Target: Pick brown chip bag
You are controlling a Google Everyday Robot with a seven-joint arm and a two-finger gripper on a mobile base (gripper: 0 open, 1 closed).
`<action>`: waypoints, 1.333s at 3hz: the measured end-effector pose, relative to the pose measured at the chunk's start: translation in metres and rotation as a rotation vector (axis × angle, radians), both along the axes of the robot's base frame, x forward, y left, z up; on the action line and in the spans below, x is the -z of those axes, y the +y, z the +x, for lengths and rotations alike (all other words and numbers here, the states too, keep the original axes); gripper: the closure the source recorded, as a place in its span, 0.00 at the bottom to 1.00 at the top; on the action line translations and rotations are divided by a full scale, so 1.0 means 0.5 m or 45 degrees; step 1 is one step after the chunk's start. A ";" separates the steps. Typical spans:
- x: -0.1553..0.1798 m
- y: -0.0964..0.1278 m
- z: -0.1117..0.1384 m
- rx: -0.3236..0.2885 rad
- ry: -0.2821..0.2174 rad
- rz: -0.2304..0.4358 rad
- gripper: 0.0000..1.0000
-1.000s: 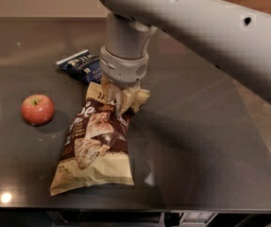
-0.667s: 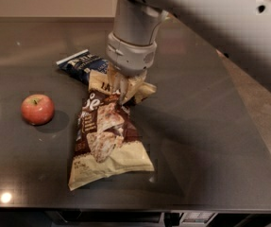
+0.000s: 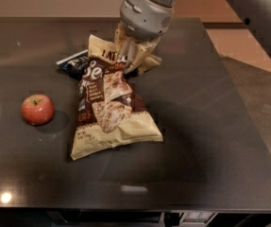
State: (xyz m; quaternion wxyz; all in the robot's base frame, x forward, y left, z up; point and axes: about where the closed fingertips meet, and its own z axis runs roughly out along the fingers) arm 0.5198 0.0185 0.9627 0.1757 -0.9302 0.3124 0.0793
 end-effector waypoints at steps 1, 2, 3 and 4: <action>-0.088 0.010 0.048 0.023 -0.070 0.132 1.00; -0.159 0.010 0.077 0.042 -0.140 0.221 1.00; -0.176 0.020 0.095 0.061 -0.185 0.262 1.00; -0.180 0.032 0.107 0.071 -0.209 0.287 1.00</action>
Offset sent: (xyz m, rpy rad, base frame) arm -0.0209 -0.0638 0.0983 -0.0191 0.1110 0.0857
